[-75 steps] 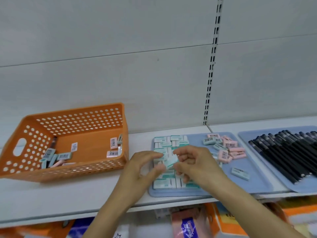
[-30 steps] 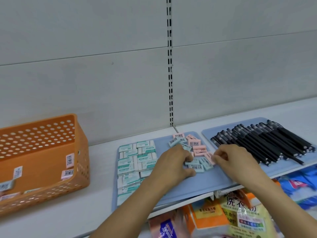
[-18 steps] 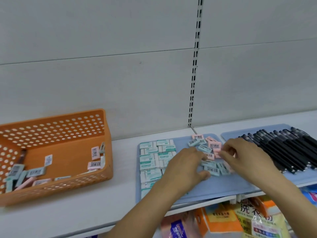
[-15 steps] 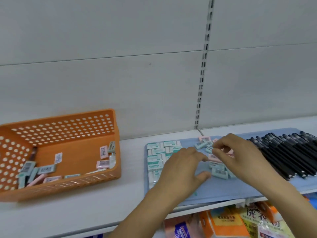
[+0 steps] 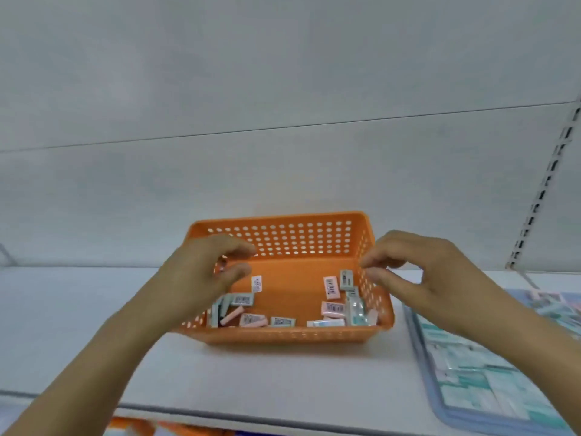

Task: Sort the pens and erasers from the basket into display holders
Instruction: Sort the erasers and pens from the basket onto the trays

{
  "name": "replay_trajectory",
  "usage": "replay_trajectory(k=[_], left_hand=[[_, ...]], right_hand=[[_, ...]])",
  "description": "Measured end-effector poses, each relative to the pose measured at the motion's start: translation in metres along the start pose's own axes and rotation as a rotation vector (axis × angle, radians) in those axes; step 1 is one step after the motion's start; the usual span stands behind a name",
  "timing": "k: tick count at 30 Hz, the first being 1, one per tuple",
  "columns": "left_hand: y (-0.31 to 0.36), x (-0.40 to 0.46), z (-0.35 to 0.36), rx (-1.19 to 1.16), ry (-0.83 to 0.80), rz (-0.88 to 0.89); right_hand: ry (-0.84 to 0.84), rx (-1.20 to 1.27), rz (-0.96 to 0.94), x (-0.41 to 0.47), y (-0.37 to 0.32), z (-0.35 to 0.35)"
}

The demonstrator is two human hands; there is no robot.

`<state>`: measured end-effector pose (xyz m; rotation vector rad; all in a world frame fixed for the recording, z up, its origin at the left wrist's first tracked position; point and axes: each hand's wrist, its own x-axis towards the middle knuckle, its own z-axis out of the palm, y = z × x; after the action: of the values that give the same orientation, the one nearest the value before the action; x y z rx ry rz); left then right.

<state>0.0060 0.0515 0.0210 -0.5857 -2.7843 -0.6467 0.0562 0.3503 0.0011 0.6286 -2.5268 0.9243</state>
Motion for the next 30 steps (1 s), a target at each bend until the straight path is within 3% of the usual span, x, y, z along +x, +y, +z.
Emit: replay_trajectory(k=[4,8,11,16,20,25,30], left_hand=[[-0.055,0.014,-0.010,0.184,0.133,-0.232],[-0.068,0.012,0.005,-0.345,0.013,-0.525],[-0.068,0.007,0.013,-0.542,0.081,-0.536],[-0.070,0.004,0.016,-0.606,0.158,-0.467],[-0.073,0.006,0.017,-0.633,0.172,-0.458],[-0.076,0.007,0.019,-0.669,0.179,-0.455],[-0.078,0.009,0.021,-0.673,0.189,-0.451]], right_hand=[[-0.272,0.015,0.061,0.048,-0.026,0.035],[-0.556,0.016,0.184,0.092,-0.040,0.085],[-0.691,-0.032,0.275,0.118,-0.050,0.125],[-0.663,0.055,0.460,0.150,-0.070,0.178],[-0.751,0.020,0.432,0.156,-0.076,0.200],[-0.694,0.028,0.528,0.154,-0.072,0.209],[-0.678,0.071,0.494,0.153,-0.076,0.207]])
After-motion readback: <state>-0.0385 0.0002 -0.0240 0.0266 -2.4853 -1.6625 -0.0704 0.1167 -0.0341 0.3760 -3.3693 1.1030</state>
